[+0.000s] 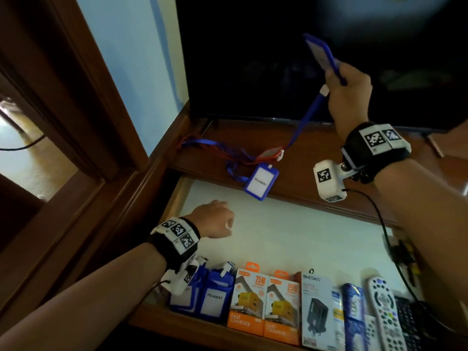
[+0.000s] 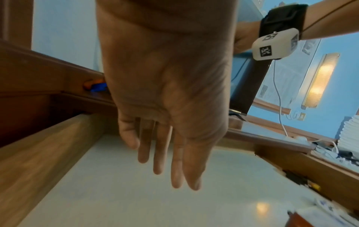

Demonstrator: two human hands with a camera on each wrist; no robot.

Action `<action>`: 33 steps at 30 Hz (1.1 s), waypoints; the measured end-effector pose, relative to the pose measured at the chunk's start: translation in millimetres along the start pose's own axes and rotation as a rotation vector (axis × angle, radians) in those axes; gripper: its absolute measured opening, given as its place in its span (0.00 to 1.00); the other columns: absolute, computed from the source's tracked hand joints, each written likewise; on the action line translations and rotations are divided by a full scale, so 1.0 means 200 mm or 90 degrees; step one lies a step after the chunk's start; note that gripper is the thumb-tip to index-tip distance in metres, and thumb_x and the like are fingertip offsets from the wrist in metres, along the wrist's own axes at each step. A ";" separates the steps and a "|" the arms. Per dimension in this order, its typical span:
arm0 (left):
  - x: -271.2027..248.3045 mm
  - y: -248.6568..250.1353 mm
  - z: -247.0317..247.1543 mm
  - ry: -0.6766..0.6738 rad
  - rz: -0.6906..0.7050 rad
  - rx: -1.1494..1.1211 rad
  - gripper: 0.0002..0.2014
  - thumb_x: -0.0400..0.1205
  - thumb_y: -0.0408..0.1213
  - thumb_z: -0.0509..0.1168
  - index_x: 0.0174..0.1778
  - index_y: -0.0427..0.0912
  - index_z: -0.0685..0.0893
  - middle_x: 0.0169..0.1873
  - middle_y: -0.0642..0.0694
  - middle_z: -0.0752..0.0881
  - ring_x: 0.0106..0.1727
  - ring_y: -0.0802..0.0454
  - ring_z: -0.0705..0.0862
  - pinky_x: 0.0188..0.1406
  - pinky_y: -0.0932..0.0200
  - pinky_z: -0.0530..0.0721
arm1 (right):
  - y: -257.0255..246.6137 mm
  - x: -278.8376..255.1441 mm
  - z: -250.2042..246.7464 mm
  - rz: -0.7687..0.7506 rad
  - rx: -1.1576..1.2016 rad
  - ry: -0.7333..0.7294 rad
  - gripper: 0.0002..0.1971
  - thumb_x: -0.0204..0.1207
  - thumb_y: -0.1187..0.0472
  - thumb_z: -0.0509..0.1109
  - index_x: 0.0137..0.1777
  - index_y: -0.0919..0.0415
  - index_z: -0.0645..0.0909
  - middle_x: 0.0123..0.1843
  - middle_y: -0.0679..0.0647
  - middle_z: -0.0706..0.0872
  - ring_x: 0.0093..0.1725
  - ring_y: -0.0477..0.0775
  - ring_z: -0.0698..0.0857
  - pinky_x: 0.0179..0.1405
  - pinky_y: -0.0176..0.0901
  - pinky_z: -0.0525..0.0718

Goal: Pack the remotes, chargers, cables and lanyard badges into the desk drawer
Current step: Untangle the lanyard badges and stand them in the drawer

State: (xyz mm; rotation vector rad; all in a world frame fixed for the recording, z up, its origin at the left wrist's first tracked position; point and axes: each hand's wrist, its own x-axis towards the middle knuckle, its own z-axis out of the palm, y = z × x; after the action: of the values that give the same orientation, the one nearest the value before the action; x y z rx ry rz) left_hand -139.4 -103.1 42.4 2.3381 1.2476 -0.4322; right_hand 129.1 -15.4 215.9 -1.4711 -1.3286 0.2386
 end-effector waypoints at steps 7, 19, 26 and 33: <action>0.15 0.18 -0.28 0.194 0.033 -0.146 0.23 0.78 0.43 0.70 0.68 0.47 0.75 0.69 0.48 0.70 0.71 0.48 0.72 0.69 0.49 0.74 | -0.18 0.03 -0.25 -0.050 0.157 0.135 0.16 0.79 0.62 0.64 0.63 0.65 0.84 0.46 0.46 0.86 0.43 0.31 0.81 0.49 0.30 0.79; 0.39 0.68 -0.66 0.291 0.137 -0.328 0.43 0.75 0.48 0.74 0.81 0.48 0.57 0.80 0.49 0.64 0.80 0.51 0.64 0.77 0.51 0.66 | -0.35 -0.13 -0.61 -0.001 0.474 0.184 0.08 0.81 0.68 0.63 0.50 0.64 0.85 0.49 0.58 0.87 0.51 0.56 0.85 0.59 0.50 0.85; 0.45 1.00 -0.67 0.247 0.187 -0.311 0.28 0.81 0.48 0.67 0.76 0.52 0.68 0.53 0.52 0.86 0.60 0.53 0.82 0.59 0.53 0.79 | -0.31 -0.22 -0.83 0.044 0.589 0.207 0.11 0.82 0.66 0.63 0.61 0.71 0.78 0.63 0.67 0.81 0.54 0.58 0.87 0.61 0.54 0.84; 0.43 1.14 -0.68 0.255 0.224 -0.274 0.09 0.84 0.42 0.61 0.40 0.56 0.84 0.44 0.56 0.87 0.49 0.55 0.84 0.48 0.59 0.81 | -0.18 -0.27 -1.02 0.099 0.640 0.236 0.15 0.83 0.66 0.63 0.66 0.74 0.75 0.68 0.70 0.78 0.61 0.62 0.85 0.61 0.55 0.85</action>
State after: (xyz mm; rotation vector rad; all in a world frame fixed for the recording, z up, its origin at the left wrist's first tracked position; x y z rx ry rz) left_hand 106.7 -82.7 171.8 2.2497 0.9343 0.4003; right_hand 237.9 -179.5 298.3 -0.6962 -0.6108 0.5989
